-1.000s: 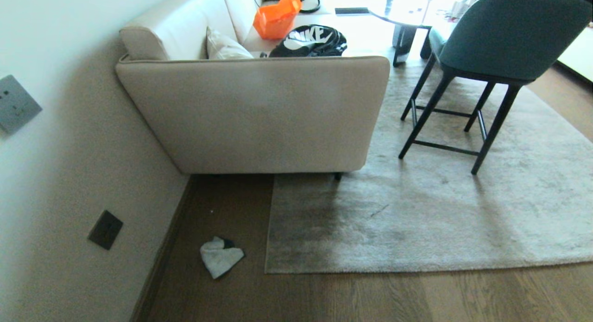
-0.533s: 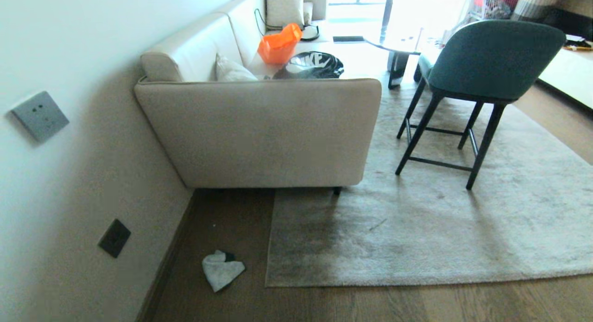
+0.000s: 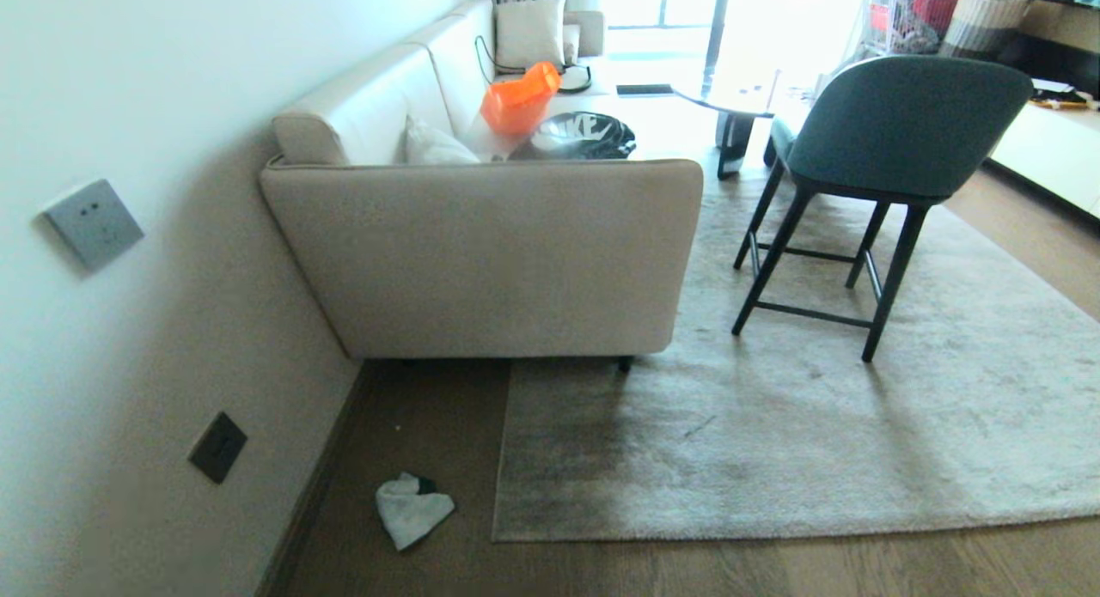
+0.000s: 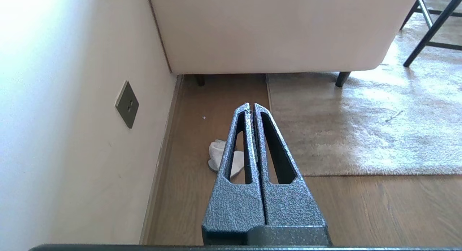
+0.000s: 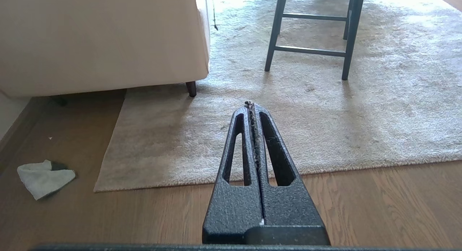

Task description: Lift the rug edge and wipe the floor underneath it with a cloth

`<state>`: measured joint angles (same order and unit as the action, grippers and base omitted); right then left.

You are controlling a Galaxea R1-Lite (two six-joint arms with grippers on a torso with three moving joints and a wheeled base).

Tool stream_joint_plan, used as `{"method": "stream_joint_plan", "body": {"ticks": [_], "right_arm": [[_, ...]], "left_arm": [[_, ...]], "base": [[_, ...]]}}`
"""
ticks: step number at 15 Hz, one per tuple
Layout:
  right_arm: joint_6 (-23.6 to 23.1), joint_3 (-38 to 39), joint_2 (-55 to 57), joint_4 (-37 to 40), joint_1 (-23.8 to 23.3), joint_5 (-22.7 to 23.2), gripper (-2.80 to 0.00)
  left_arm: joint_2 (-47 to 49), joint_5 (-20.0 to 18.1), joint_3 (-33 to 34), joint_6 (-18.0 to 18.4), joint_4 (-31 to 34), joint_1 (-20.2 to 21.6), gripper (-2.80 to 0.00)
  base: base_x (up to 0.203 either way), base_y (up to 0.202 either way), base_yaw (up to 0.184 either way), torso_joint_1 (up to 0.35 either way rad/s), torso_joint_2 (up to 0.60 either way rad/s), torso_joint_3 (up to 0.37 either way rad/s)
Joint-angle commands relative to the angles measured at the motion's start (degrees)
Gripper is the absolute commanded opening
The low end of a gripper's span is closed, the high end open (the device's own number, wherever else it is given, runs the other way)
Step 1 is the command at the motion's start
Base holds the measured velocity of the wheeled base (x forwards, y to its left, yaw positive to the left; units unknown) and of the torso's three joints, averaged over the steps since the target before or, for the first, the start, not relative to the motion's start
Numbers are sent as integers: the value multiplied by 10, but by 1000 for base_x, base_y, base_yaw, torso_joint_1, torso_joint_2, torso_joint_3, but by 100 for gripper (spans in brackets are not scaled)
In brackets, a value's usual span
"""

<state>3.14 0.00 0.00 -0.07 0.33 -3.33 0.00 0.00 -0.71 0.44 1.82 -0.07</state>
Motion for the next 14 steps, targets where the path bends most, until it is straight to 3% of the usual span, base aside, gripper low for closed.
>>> {"method": "stream_joint_plan", "body": {"ticks": [1,14], "right_arm": [[0,0,0,0,0,0,-280],[0,0,1,0,0,0,-280]], "left_arm": [[0,0,0,0,0,0,-280],[0,1,0,-1,0,0,-280]], "base": [[0,0,0,0,0,0],[0,0,0,2,0,21]]}}
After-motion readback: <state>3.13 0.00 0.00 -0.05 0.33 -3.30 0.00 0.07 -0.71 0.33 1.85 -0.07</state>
